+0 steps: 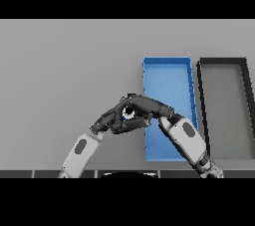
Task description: Pick up the blue pipe and place it into the blue bin.
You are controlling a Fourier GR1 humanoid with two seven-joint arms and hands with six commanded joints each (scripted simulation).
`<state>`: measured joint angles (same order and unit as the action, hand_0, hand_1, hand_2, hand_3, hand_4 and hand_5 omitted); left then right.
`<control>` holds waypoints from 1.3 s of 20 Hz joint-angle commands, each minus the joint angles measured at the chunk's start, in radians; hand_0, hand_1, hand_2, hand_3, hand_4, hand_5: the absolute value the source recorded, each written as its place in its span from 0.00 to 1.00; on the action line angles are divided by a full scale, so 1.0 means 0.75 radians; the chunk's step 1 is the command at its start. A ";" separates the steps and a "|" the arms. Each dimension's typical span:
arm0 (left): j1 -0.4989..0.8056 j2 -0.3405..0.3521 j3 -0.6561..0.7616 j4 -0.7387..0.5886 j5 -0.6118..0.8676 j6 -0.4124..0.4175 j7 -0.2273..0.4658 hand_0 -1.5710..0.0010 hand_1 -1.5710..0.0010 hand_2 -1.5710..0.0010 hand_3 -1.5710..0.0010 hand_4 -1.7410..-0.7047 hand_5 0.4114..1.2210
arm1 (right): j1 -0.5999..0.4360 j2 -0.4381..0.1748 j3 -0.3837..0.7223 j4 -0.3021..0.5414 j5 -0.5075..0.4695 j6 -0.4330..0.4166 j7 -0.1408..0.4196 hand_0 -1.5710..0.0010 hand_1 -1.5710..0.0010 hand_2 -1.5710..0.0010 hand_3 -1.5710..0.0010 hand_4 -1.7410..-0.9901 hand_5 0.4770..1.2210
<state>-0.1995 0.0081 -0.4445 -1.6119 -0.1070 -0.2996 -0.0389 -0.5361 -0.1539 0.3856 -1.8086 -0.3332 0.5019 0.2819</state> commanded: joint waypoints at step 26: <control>0.004 0.013 0.014 0.012 -0.018 -0.075 0.205 1.00 1.00 1.00 1.00 0.81 0.03 | -0.515 0.010 -0.455 0.065 -0.576 -0.206 0.379 0.00 0.00 0.00 0.00 0.00 1.00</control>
<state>-0.1969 0.0179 -0.4342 -1.6031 -0.1203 -0.3557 0.1140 -0.9247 -0.1478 0.0431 -1.7588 -0.7634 0.3465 0.5620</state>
